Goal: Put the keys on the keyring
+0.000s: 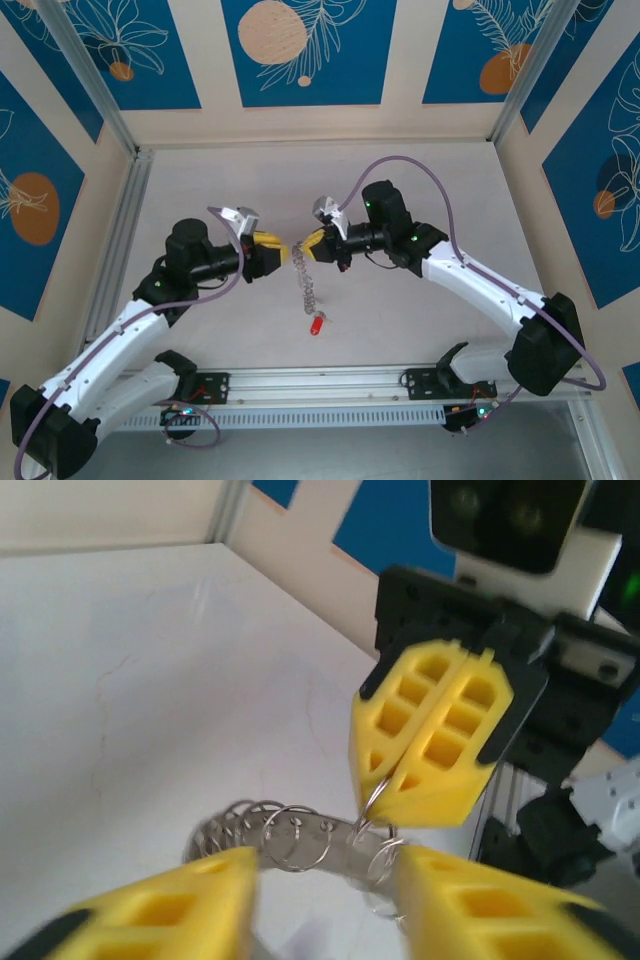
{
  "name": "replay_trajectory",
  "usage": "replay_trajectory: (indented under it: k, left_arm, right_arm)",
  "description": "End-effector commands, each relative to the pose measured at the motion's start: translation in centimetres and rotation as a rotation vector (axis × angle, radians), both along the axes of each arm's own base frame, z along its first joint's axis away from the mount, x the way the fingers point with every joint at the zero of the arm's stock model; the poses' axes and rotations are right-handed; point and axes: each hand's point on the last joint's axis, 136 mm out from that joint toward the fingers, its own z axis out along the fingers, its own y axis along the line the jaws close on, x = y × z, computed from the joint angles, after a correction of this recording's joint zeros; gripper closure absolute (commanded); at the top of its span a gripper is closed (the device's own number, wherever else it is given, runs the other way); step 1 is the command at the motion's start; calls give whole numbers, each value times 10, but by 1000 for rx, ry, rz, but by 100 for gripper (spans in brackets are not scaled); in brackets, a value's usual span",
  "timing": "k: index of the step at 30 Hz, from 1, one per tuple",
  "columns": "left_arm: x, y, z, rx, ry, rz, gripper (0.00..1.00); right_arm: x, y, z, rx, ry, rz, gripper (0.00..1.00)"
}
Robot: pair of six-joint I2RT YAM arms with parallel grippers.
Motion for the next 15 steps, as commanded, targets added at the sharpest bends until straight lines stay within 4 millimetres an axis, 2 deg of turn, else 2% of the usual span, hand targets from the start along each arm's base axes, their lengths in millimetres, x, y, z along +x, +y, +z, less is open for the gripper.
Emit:
replay_trajectory:
  k: [1, 2, 3, 4, 6, 8, 15]
  left_arm:
    - [-18, -3, 41, -51, -113, -93, 69]
    - [-22, -3, 45, -53, -124, -107, 74]
    - [-25, -3, 49, -55, -130, -119, 91]
    - [-28, -3, 51, -52, -137, -130, 100]
    - [-33, -2, 55, -41, -151, -146, 100]
    - [-37, -1, 58, -28, -165, -154, 88]
    - [-43, -3, 63, 12, -191, -194, 68]
  right_arm:
    - [-22, -2, 29, 115, -16, 126, 100]
    - [-24, -2, 32, 126, -14, 141, 100]
    - [-25, -3, 34, 131, -12, 145, 100]
    - [-27, -3, 37, 139, -10, 157, 100]
    - [-29, -4, 41, 150, -13, 169, 100]
    - [-31, -6, 43, 157, -10, 181, 100]
    - [-42, -8, 53, 183, -3, 229, 100]
